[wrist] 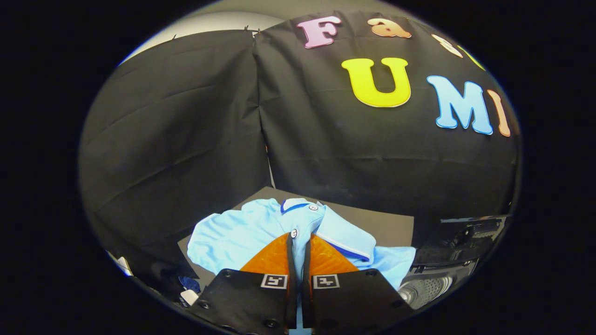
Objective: Put the clothes into the washing machine and then close the washing machine lid.
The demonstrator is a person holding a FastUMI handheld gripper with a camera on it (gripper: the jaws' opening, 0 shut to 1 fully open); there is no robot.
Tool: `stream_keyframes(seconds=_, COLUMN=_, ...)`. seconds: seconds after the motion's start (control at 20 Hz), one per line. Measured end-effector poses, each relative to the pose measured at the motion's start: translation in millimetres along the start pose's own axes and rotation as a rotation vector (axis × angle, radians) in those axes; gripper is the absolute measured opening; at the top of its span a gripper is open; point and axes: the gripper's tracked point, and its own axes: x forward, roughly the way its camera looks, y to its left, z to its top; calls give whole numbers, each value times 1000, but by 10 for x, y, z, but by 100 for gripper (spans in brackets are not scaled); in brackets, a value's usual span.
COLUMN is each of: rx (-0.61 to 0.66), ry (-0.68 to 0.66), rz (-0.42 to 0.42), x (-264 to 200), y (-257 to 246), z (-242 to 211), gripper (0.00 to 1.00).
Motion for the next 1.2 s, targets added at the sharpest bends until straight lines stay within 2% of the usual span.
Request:
stream_keyframes(seconds=0.45, rx=31, ry=-124, rz=-69, x=-544, y=-688, z=416, gripper=6)
stream_keyframes(seconds=1.2, rx=88, ry=-153, rz=-294, x=-1412, y=-2177, z=327, gripper=6)
